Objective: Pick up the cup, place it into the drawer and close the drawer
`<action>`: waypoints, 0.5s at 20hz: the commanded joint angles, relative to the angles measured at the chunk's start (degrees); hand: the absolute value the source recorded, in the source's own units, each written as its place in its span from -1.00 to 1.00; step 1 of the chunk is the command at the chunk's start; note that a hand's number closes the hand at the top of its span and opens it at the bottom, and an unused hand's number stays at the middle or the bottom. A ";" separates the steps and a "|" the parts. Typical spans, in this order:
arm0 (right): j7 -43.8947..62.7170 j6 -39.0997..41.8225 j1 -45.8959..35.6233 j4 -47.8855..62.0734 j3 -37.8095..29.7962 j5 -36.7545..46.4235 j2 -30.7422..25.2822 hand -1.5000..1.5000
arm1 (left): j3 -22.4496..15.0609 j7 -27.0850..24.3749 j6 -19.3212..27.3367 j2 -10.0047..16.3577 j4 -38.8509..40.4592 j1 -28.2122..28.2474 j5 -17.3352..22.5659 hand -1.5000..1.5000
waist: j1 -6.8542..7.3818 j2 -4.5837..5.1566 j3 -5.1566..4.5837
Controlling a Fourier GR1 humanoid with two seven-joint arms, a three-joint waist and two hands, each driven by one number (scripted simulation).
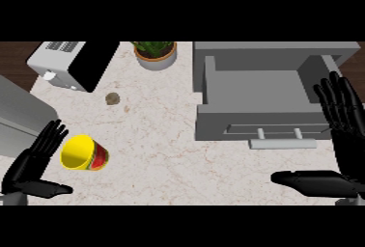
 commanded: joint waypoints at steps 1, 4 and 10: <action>1.85 -2.19 -1.83 -1.04 3.38 2.89 2.41 -1.00 | -1.22 -11.36 -1.59 -0.06 11.74 -4.32 -3.86 -1.00 | -0.21 0.09 -0.07; 3.20 0.15 1.82 -5.46 1.38 -0.17 0.71 -1.00 | -0.61 -15.82 -4.21 3.03 14.46 -2.66 -3.23 -1.00 | -0.32 -0.01 -0.06; -3.59 1.03 -0.56 3.90 -1.15 -0.61 0.42 -1.00 | -1.85 -21.99 -0.30 1.05 21.18 -6.54 -4.92 -1.00 | -0.43 0.35 -0.13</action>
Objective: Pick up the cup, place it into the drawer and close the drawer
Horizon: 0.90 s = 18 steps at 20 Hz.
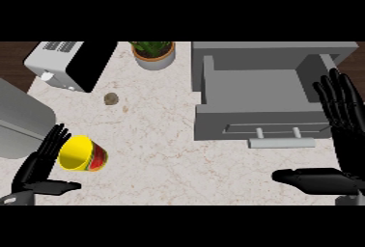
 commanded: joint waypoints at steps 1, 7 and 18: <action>-2.59 -0.06 0.69 1.79 1.33 0.78 1.46 -1.00 | 0.25 -9.20 -6.80 0.93 5.65 -2.54 -0.01 -1.00 | -0.24 0.15 -0.05; -1.11 0.86 -1.57 1.97 -0.22 0.40 -0.65 -1.00 | -1.29 -13.08 -3.70 -0.10 9.05 -4.61 -2.02 -1.00 | -0.43 0.27 -0.10; 1.13 0.53 0.02 -1.44 1.00 -0.08 0.63 -1.00 | -1.81 -12.70 -4.97 -1.09 12.62 -8.60 -1.51 -1.00 | -1.07 0.26 -0.14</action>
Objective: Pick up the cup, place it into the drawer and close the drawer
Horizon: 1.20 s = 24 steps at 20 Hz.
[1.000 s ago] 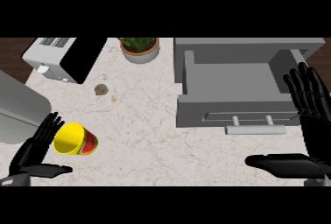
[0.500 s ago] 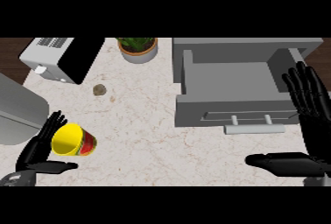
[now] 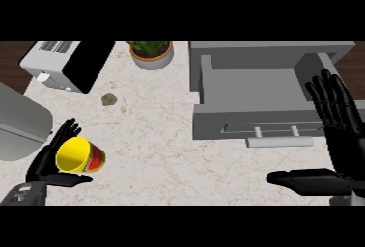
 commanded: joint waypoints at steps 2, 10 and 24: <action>0.14 0.02 -0.46 0.65 -0.97 -0.31 -0.38 -1.00 | -0.52 -8.15 -8.57 -1.69 1.21 -0.22 0.30 -1.00 | 0.32 -0.06 0.03; 2.72 0.81 -1.50 0.50 -2.02 -2.13 -1.27 -1.00 | -0.57 -6.16 -12.83 -3.06 0.96 -2.56 2.24 -1.00 | -0.01 -0.08 0.00; -0.20 0.49 -2.60 3.87 -2.34 -1.41 -0.69 -1.00 | -2.26 -3.10 -23.55 -7.96 -2.29 -2.87 6.90 1.00 | 0.61 -0.01 0.02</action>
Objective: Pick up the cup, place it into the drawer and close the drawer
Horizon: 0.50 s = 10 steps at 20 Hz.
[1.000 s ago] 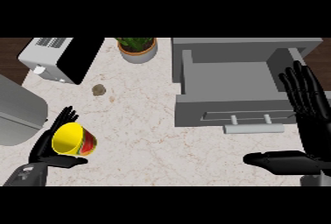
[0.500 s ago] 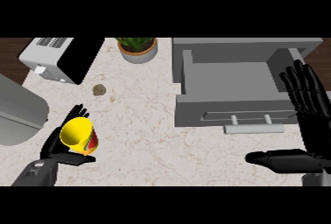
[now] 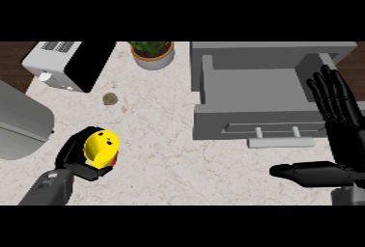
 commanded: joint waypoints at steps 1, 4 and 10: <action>1.29 0.29 0.36 -1.42 -0.12 -0.02 -0.67 -1.00 | -0.06 -7.73 -14.48 0.21 -0.21 0.41 1.64 1.00 | -0.47 0.01 -0.13; 1.21 0.40 0.10 -0.51 -1.40 -0.97 -0.98 -1.00 | -0.74 -9.98 -11.68 -1.19 -3.75 0.84 1.94 1.00 | 0.28 -0.26 0.00; -2.13 1.98 1.98 -0.26 -2.71 -1.19 -2.36 -1.00 | 10.92 -11.32 10.33 -4.34 -3.14 0.56 11.41 1.00 | 0.36 -0.23 0.09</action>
